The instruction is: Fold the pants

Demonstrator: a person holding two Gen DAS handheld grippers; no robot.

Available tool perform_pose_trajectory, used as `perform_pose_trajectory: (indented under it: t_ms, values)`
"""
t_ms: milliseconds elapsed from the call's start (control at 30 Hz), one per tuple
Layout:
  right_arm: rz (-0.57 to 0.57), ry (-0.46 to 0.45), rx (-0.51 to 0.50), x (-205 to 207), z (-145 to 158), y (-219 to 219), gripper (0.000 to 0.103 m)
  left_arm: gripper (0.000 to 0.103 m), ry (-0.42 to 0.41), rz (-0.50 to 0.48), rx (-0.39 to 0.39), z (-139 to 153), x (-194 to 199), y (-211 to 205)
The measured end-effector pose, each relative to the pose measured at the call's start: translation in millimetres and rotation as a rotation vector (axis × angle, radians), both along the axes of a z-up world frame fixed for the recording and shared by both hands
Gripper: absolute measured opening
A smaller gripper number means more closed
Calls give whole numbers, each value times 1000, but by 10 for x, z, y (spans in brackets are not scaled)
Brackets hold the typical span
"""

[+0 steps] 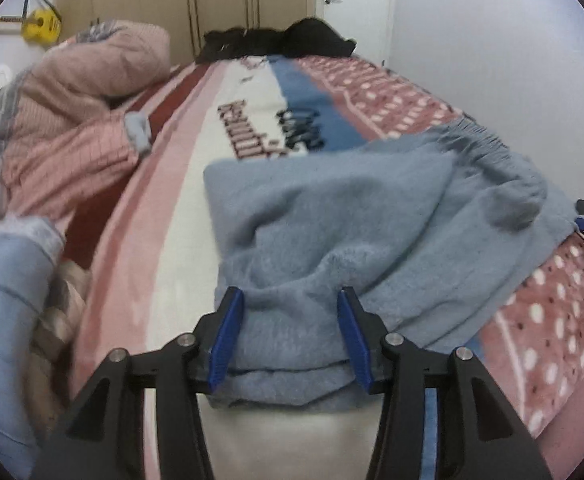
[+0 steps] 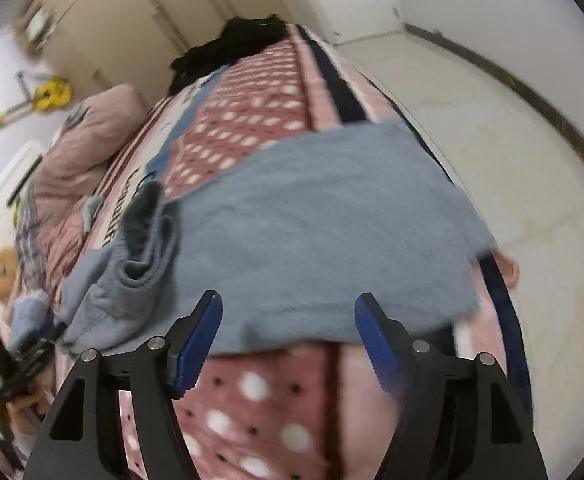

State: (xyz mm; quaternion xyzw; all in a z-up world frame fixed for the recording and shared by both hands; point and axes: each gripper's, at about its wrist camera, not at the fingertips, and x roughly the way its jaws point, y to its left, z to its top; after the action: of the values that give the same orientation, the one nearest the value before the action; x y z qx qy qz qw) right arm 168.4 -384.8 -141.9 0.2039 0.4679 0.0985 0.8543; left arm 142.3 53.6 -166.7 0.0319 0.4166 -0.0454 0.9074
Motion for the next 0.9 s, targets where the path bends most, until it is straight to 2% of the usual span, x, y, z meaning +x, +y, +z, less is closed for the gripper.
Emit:
perform_pose_trajectory:
  t_ms: [67, 133, 200, 333, 433, 533, 700, 767, 833, 867, 900]
  values:
    - [-35, 0, 109, -42, -113, -171, 67, 46, -11, -1, 66, -41, -52, -37]
    - [-58, -15, 188, -89, -142, -276, 66, 46, -13, 11, 92, -45, -87, -32]
    - [-75, -18, 234, -155, -132, -320, 67, 48, -4, 30, 78, -49, -78, 22]
    - [-25, -6, 346, -296, -183, -309, 69, 52, 6, 64, 54, -67, -77, 130]
    - [-38, -25, 350, -245, -223, -287, 69, 52, 1, 82, 52, -49, -121, 131]
    - [-112, -60, 349, -73, -307, -259, 69, 52, 0, 82, 53, -25, -190, 119]
    - [-217, -115, 214, 249, -336, -119, 70, 51, 23, 78, -8, -11, -335, 215]
    - [-255, -115, 188, 368, -337, -99, 61, 51, 16, 67, -30, 42, -412, 244]
    - [-265, -117, 183, 450, -308, -97, 16, 51, -4, 60, -52, 120, -493, 276]
    - [-265, -108, 186, 480, -299, -99, 9, 51, -21, 57, -63, 173, -534, 297]
    - [-273, -103, 182, 501, -279, -101, 8, 51, -36, 56, -75, 222, -563, 317]
